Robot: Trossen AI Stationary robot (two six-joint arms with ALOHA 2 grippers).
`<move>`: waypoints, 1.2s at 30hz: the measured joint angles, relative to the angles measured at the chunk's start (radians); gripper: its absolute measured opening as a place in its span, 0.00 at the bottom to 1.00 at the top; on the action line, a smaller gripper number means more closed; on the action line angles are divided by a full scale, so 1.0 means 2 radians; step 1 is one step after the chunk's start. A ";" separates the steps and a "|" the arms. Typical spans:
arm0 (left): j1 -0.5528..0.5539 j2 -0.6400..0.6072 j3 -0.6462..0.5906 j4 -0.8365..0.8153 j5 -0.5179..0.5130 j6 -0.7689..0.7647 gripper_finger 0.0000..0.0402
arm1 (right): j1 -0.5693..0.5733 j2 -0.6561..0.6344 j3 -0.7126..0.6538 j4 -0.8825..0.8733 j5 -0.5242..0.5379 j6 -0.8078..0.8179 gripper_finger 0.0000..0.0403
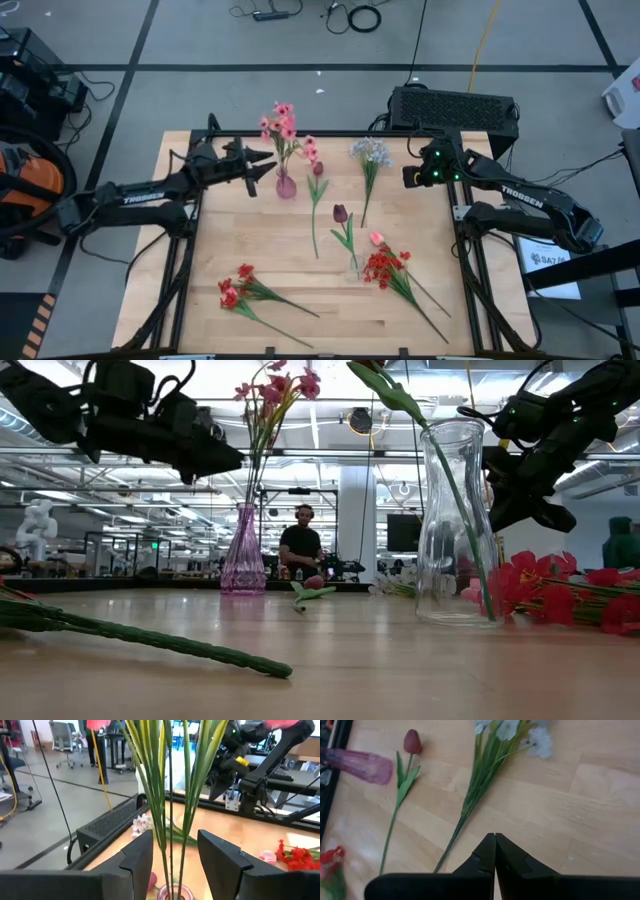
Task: Sort flowers into vase by color
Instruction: Put the right red flowers into the transparent flower vase
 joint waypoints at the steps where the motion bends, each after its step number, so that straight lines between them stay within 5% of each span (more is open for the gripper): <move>1: 0.000 -0.010 0.000 -0.006 0.000 0.000 0.40 | 0.000 0.000 0.000 0.000 0.001 0.000 0.00; 8: 0.000 -0.082 0.003 -0.066 -0.028 0.000 0.40 | 0.000 0.000 0.000 0.000 0.001 0.000 0.00; 19: 0.000 -0.140 0.077 -0.307 -0.075 -0.001 0.40 | 0.000 0.000 0.000 0.000 0.001 -0.001 0.00; 36: 0.000 -0.140 0.106 -0.565 -0.090 -0.195 0.40 | 0.000 0.000 0.000 0.095 0.041 0.000 0.00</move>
